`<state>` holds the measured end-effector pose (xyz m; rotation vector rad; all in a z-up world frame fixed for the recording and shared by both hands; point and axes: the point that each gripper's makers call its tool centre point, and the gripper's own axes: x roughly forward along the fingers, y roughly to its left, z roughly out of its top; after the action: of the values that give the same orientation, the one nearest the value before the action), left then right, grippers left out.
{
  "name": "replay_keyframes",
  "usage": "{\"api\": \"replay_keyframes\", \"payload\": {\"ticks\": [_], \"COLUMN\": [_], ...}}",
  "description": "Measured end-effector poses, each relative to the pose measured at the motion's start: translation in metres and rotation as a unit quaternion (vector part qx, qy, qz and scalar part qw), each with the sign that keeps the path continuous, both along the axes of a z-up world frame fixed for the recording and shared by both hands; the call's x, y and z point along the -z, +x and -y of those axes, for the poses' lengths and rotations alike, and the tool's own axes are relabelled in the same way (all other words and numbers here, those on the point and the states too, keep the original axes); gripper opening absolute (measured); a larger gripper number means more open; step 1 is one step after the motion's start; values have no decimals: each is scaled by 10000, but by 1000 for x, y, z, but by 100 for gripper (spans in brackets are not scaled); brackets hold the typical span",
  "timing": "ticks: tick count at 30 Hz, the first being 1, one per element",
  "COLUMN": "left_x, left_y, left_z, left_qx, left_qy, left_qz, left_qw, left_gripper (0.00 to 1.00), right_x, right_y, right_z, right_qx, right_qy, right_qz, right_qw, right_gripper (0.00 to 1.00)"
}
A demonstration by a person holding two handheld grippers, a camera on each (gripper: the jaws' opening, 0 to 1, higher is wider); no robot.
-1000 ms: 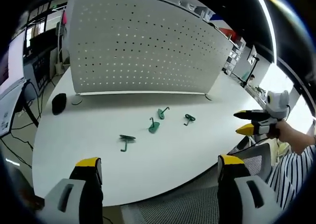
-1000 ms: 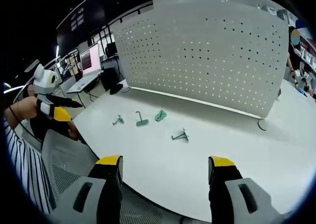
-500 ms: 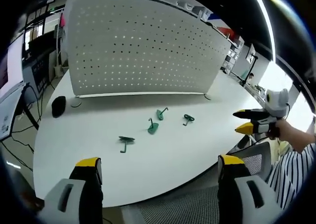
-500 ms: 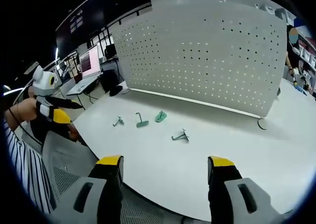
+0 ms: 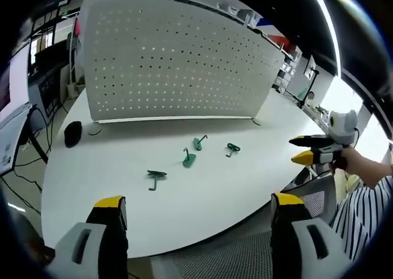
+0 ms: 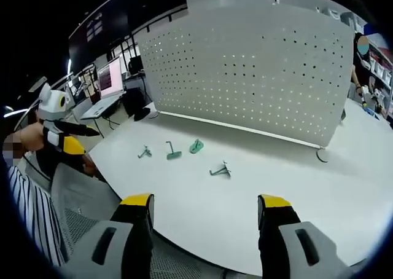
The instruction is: Insert the hook assembly into the mounting plate slot until the hook locks in place.
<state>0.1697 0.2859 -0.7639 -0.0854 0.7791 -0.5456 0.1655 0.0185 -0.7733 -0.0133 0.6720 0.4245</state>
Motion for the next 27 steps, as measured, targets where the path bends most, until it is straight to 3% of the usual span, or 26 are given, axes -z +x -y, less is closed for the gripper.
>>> {"api": "replay_keyframes", "payload": {"ticks": [13,20,27], "left_x": [5,9,11], "left_y": [1,3,3], "left_z": [-1,0,6], "left_qx": [-14,-22,75], "left_qy": [55,77,100], "left_qz": [-70,-140,-238], "left_qw": [10000,9999,9996], "left_gripper": [100,100,100], "right_x": [5,13,29], "right_y": [3,8,29], "right_z": [3,1,1], "right_qx": [-1,-216,-372], "right_qy": [14,-143,-305], "right_qz": [-75,-239,-267], "right_qw": [10000,9994,9985], "right_gripper": [60,49,41]}}
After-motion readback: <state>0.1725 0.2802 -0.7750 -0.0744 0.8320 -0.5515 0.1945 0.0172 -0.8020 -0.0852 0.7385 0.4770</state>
